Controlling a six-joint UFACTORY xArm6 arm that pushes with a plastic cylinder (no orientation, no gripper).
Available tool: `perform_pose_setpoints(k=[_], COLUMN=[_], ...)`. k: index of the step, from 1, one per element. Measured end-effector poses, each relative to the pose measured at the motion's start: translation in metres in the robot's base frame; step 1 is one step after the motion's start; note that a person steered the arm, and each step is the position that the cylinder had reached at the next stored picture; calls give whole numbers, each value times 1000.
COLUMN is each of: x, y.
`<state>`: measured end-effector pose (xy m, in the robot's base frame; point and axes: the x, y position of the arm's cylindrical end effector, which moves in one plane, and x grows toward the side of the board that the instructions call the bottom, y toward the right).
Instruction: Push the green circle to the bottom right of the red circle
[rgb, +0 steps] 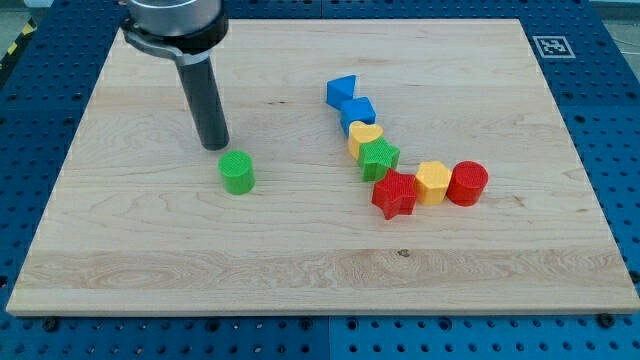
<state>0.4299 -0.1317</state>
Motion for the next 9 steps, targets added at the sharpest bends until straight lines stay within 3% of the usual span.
perform_pose_setpoints(k=[6, 9], x=[28, 56], y=[9, 50])
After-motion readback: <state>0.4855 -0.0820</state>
